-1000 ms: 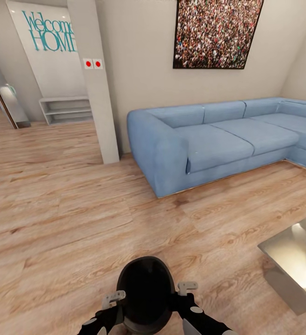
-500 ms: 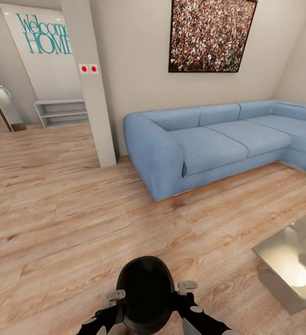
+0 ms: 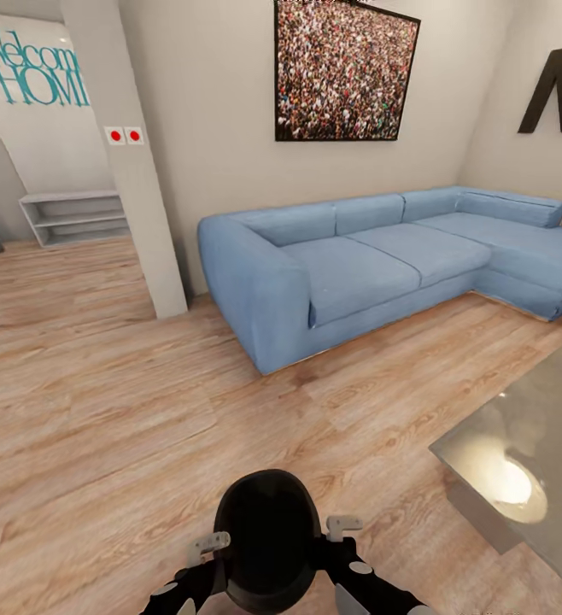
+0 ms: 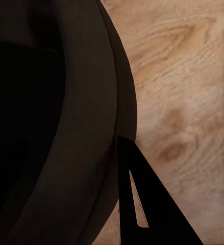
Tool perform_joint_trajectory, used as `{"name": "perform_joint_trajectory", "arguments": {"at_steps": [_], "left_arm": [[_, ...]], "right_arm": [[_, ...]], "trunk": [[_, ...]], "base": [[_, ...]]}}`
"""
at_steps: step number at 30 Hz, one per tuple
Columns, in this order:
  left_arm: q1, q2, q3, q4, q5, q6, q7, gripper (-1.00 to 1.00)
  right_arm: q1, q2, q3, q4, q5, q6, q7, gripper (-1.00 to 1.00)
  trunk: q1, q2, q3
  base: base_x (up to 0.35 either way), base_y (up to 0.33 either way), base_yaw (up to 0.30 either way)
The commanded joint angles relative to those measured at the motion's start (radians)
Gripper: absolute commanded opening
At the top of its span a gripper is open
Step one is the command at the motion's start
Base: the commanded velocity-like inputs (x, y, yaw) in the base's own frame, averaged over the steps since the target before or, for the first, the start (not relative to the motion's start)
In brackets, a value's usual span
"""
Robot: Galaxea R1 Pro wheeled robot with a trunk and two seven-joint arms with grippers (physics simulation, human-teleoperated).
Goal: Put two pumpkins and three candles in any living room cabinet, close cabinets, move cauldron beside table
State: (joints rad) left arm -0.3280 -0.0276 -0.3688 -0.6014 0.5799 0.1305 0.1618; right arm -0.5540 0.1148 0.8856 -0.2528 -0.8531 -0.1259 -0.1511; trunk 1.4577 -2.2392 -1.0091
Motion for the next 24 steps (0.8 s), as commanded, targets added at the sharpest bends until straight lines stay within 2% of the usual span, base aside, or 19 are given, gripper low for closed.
{"name": "perform_joint_trajectory", "arguments": {"at_steps": [1,8,24], "left_arm": [[0.0,0.002,0.004,-0.002,0.009,0.003,0.008,-1.0],[0.0,0.003,0.005,-0.003,0.009,0.001,0.008,-1.0],[0.0,0.006,0.006,-0.003,0.009,0.001,0.008,-1.0]], "right_arm": [[-0.001,0.0,-0.007,-0.009,0.006,-0.02,0.002,-1.0],[-0.001,0.0,-0.007,-0.009,0.005,-0.02,0.002,-1.0],[-0.001,0.0,-0.008,-0.009,0.005,-0.02,0.002,-1.0]], "trunk": [[0.0,0.0,0.0],[0.0,0.0,0.008],[0.0,0.0,0.026]], "base": [[0.0,0.0,-0.22],[-0.044,0.0,-0.22],[-0.223,0.0,-0.22]]}}
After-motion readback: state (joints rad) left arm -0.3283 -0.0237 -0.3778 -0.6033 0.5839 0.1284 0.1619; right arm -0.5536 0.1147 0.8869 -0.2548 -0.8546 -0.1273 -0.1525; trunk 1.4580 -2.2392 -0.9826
